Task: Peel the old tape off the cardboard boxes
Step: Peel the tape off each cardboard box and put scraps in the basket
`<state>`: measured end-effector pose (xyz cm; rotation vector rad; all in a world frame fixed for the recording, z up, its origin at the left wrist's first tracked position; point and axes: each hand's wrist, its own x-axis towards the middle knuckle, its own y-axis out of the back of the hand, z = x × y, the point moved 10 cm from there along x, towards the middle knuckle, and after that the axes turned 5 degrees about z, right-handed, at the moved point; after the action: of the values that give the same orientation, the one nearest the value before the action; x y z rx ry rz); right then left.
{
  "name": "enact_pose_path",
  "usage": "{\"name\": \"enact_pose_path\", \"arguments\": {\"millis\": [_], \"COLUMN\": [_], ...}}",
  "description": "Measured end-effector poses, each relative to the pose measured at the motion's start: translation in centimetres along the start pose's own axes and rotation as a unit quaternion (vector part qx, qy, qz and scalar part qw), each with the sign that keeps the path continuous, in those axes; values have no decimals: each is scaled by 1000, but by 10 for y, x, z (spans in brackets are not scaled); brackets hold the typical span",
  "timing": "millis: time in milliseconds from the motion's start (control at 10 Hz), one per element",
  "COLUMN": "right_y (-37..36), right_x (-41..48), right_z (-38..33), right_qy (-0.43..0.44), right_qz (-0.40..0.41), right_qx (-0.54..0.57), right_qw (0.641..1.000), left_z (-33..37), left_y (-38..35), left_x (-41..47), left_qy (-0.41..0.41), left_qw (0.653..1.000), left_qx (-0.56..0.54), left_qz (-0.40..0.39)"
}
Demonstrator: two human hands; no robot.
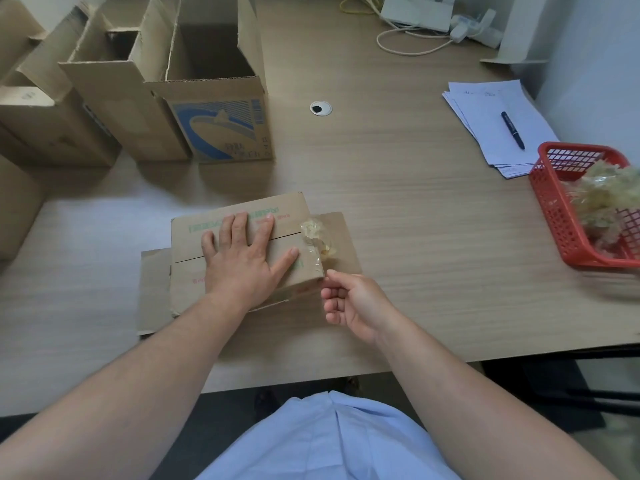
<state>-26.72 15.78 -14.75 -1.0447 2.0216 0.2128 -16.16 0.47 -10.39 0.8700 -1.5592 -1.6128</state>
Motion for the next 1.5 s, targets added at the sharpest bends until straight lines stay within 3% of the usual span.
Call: {"name": "enact_pose_path", "arguments": {"millis": [200, 400, 700, 800, 900, 1000, 1100, 1200, 1300, 1500], "right_y": [2, 10, 1, -3, 1, 15, 22, -9, -35, -50], "right_x": [1, 2, 7, 9, -1, -15, -28, -50, -39, -22], "right_z": [-4, -50, -94, -119, -146, -162, -166, -143, -111, -115], "right_qy": [-1, 111, 166, 210, 286, 349, 420, 544, 555, 539], "right_qz": [47, 107, 135, 160, 254, 297, 264, 203, 162, 155], "right_qx": [-14, -123, -142, -200, -415, -391, -298, -410, -524, -544], "right_qw": [999, 980, 966, 944, 825, 798, 815, 703, 626, 624], "left_z": [0, 0, 0, 0, 1, 1, 1, 2, 2, 2], "left_y": [0, -1, -3, -3, -2, -2, -2, -1, 0, 2], "left_x": [1, 1, 1, 0, 0, 0, 0, 0, -1, 0], "left_qy": [-1, -2, -4, -4, -5, -4, -4, -4, 0, 2], "left_qw": [1000, 1000, 1000, 1000, 1000, 1000, 1000, 1000, 1000, 1000], "left_qx": [-11, -12, -12, -12, -12, -12, -7, -3, -4, -7], "left_qz": [4, -9, -22, -21, -16, -15, -17, -14, -12, -14]}}
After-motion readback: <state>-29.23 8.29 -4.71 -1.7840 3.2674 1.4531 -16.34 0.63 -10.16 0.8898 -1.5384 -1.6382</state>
